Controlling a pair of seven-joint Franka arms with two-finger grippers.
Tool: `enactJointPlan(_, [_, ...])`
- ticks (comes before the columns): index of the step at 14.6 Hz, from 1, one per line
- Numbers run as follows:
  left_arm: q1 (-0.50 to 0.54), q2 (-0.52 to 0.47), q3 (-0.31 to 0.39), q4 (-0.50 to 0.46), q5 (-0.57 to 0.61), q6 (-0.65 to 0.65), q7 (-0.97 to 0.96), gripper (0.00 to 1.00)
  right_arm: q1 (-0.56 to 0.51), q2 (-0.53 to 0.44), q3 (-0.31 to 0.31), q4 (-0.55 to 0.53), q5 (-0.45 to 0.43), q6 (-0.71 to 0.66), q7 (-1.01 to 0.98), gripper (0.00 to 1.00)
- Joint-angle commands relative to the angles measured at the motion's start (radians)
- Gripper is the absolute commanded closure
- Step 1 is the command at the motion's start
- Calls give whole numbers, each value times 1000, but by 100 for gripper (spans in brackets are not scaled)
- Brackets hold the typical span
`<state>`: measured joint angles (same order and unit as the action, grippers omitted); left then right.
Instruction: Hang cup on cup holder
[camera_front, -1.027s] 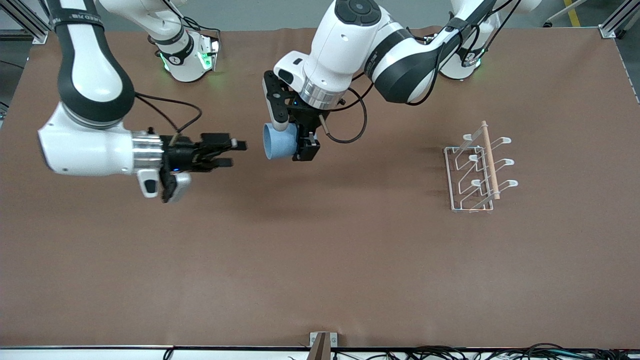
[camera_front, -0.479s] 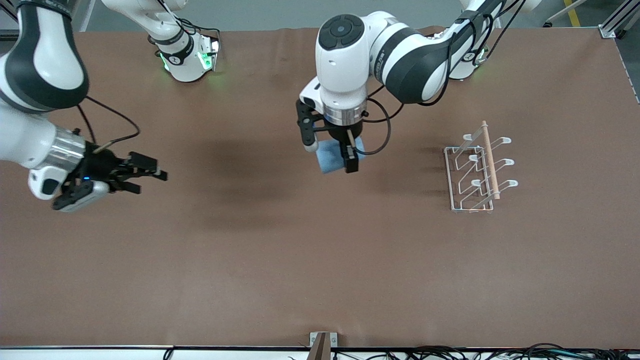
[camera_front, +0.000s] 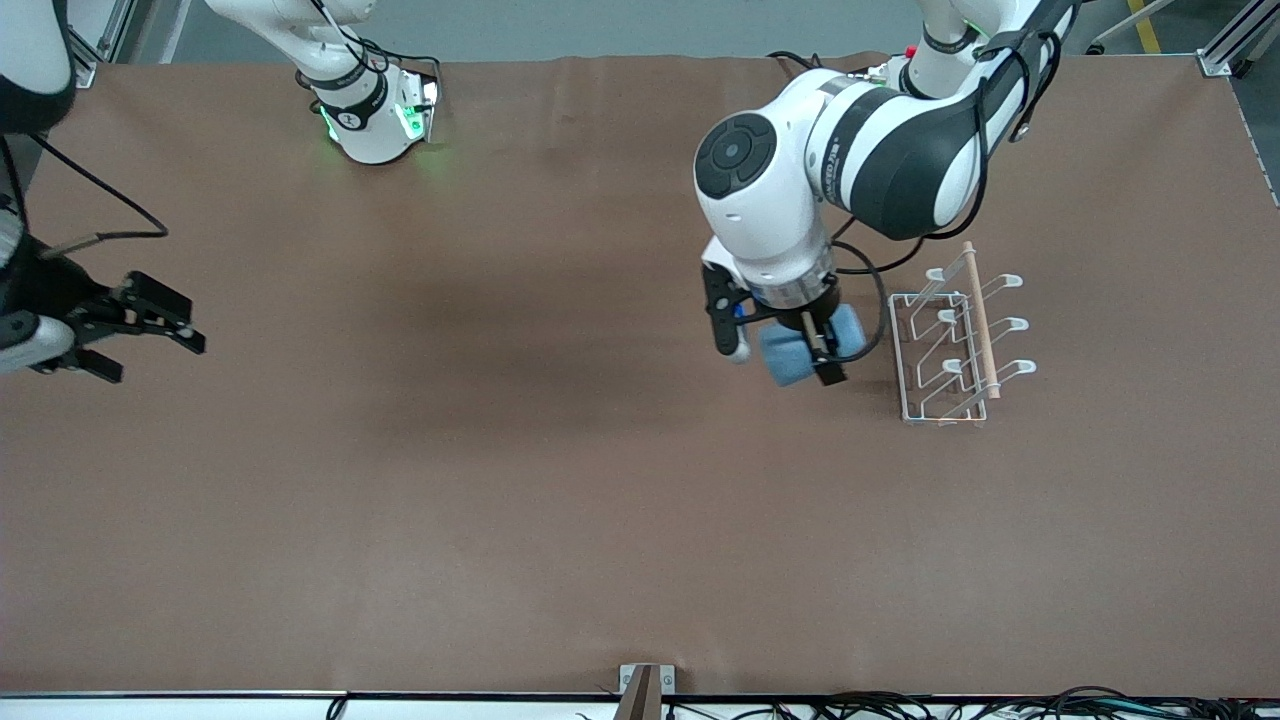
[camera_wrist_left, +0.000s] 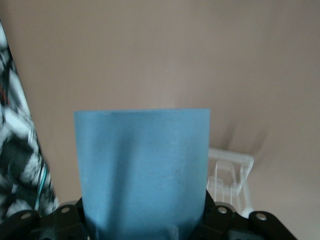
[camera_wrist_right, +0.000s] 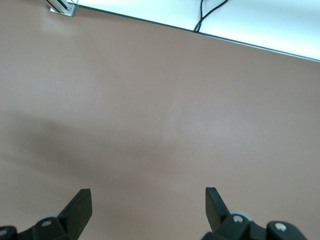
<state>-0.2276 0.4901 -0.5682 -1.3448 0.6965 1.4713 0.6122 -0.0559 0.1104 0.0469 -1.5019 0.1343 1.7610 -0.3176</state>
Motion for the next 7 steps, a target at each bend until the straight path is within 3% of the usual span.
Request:
enactJointPlan(1, [48, -25, -4, -29, 114, -88, 87, 36, 2, 6, 14, 118, -102, -124, 35, 0])
enactJointPlan(5, [116, -90, -7, -184, 263, -94, 130, 36, 48, 3, 19, 193, -162, -274, 274, 0])
enactJointPlan(7, [125, -116, -6, -264, 322, -95, 133, 36, 80, 2, 19, 250, -247, -342, 415, 0])
